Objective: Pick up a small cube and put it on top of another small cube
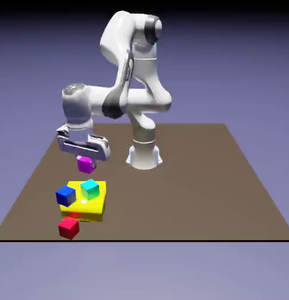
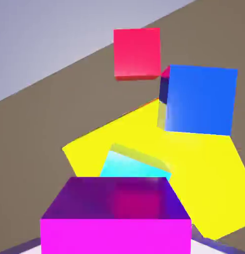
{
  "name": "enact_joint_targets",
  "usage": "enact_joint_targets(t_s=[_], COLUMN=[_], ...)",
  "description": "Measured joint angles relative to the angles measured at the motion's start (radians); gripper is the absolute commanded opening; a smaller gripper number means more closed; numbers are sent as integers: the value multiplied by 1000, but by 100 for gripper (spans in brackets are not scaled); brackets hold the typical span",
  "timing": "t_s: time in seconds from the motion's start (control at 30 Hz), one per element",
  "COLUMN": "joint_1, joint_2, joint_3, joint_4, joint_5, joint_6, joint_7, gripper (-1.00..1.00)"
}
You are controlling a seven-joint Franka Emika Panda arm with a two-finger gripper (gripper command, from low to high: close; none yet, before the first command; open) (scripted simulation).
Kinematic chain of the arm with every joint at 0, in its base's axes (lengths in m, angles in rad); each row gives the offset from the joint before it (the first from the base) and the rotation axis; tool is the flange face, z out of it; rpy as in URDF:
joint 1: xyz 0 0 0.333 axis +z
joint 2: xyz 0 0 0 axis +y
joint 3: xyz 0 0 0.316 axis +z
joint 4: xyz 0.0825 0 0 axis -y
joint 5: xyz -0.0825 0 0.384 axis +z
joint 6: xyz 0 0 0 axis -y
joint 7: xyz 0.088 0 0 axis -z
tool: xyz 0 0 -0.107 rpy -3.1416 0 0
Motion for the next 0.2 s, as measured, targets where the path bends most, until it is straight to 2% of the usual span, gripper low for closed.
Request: enact_joint_targets(t_s=[0.1, 0.13, 0.2], joint_1=[-9, -10, -10], joint_2=[92, 105, 105], joint_3=[8, 9, 8], joint_4=[-44, -50, -50], joint_5=[43, 49, 47], joint_6=[130, 148, 148], joint_7=[-33, -37, -35], gripper=[-100, 100, 100])
